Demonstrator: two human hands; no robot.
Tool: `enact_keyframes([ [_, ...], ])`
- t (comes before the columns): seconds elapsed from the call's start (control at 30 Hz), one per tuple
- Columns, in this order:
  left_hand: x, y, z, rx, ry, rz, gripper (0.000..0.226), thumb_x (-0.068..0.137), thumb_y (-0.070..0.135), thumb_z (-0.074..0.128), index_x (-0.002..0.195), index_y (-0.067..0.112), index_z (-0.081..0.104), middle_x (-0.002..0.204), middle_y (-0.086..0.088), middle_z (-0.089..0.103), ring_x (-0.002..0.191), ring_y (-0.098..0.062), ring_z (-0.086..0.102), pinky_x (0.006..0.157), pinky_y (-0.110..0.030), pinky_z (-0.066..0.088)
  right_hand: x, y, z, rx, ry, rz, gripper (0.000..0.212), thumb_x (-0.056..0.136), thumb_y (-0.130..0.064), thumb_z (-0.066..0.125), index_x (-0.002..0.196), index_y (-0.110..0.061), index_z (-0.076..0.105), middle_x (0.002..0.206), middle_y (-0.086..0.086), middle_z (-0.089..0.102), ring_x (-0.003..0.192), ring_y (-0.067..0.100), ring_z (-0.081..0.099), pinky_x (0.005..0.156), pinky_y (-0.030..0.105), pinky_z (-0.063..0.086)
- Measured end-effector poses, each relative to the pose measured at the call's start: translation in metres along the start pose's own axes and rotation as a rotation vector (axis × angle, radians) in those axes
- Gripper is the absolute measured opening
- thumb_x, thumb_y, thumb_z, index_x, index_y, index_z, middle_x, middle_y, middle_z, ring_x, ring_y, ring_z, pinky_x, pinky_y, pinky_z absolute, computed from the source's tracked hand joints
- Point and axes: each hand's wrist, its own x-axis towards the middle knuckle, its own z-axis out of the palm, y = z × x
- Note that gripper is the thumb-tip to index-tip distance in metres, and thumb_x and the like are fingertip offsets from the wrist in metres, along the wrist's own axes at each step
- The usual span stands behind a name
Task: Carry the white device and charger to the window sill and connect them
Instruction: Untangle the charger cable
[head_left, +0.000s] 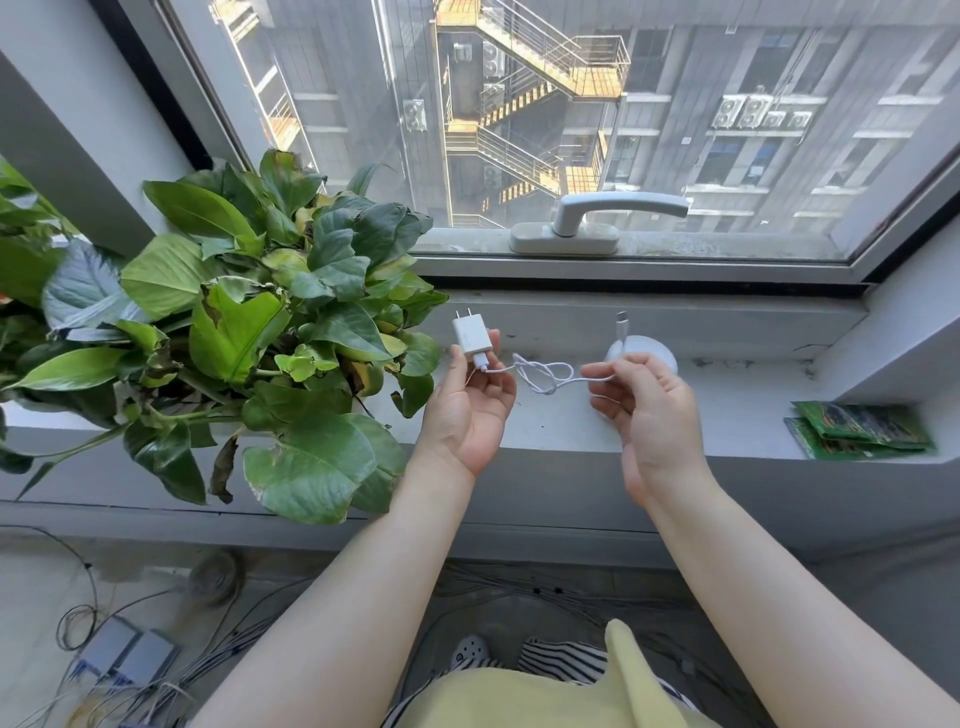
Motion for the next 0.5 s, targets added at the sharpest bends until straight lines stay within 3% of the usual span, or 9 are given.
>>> enact_keyframes([
  [0.17, 0.0, 0.0, 0.003, -0.054, 0.002, -0.028, 0.035, 0.098, 0.034, 0.042, 0.109, 0.004, 0.056, 0.099, -0.009, 0.068, 0.062, -0.006, 0.058, 0.054, -0.017, 0.052, -0.002, -0.003, -0.006, -0.053, -0.009, -0.077, 0.02, 0.096, -0.011, 0.047, 0.078, -0.017, 0.054, 0.053, -0.005, 0.062, 0.046, 0.008, 0.045, 0.048, 0.017, 0.04],
  [0.23, -0.001, -0.001, 0.007, -0.078, -0.025, -0.048, 0.035, 0.098, 0.033, 0.042, 0.107, 0.002, 0.057, 0.096, -0.01, 0.068, 0.06, -0.008, 0.06, 0.053, -0.018, 0.052, -0.001, -0.003, -0.007, -0.119, -0.029, -0.074, 0.018, 0.096, -0.011, 0.047, 0.081, -0.016, 0.056, 0.055, -0.004, 0.061, 0.044, 0.007, 0.045, 0.047, 0.017, 0.041],
  [0.37, -0.004, -0.009, 0.013, -0.078, -0.109, -0.106, 0.036, 0.097, 0.031, 0.043, 0.109, 0.001, 0.058, 0.092, -0.008, 0.068, 0.058, -0.011, 0.061, 0.059, -0.02, 0.055, 0.001, 0.005, -0.003, -0.222, -0.145, 0.022, 0.011, 0.095, -0.007, 0.05, 0.1, -0.008, 0.06, 0.072, 0.007, 0.066, 0.051, 0.004, 0.057, 0.057, 0.019, 0.052],
  [0.5, -0.007, -0.016, 0.017, 0.048, -0.114, -0.084, 0.035, 0.098, 0.032, 0.042, 0.102, 0.005, 0.064, 0.089, -0.002, 0.063, 0.062, -0.008, 0.06, 0.061, -0.02, 0.055, 0.002, 0.012, 0.003, -0.296, -0.215, 0.09, 0.034, 0.09, -0.021, 0.062, 0.121, -0.01, 0.054, 0.083, 0.004, 0.071, 0.062, 0.007, 0.063, 0.076, 0.03, 0.054],
])
